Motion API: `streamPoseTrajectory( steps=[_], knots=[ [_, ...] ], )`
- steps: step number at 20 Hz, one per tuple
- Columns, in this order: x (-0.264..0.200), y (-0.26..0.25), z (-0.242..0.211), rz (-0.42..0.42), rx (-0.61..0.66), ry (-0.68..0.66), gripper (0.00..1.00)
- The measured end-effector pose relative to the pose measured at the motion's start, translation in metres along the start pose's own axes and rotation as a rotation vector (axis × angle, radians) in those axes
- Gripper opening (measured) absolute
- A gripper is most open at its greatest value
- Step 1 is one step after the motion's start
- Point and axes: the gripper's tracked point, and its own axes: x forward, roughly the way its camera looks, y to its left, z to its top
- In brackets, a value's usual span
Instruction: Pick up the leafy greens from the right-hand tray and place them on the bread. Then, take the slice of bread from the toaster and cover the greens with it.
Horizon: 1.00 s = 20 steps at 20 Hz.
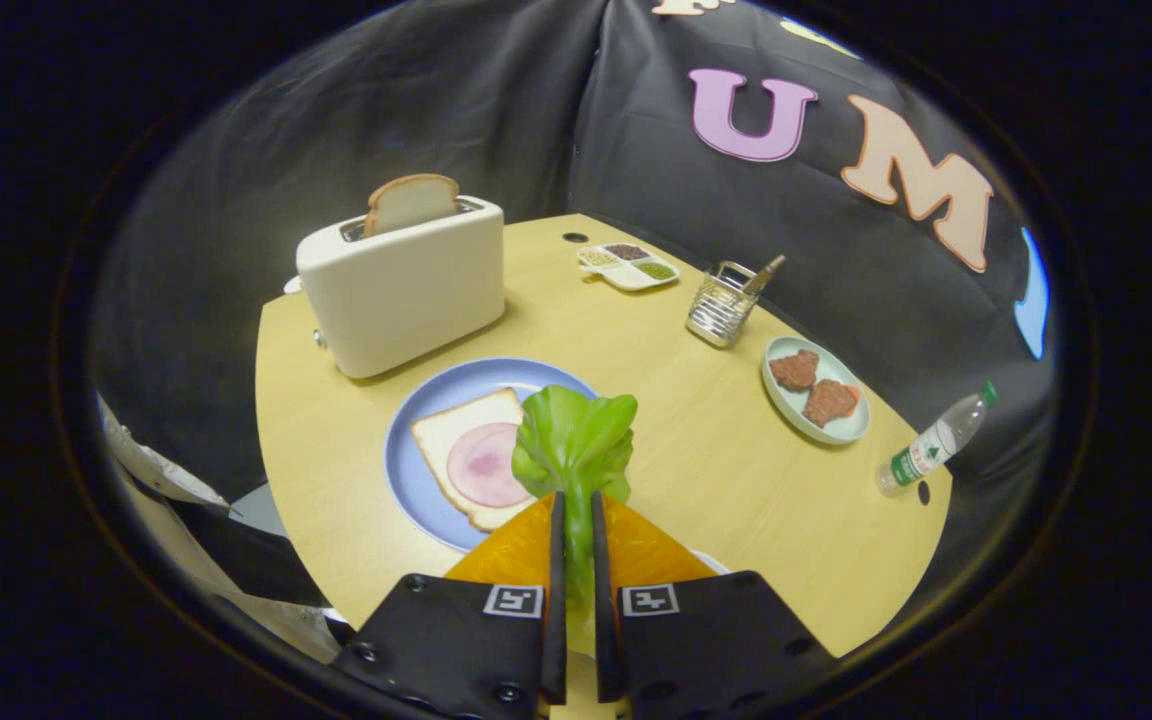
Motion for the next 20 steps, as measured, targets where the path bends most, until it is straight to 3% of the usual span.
streamPoseTrajectory(
  steps=[20],
  knots=[
    [0.058, 0.084, 0.024, 0.145, -0.056, 0.066, 0.15]
  ],
)
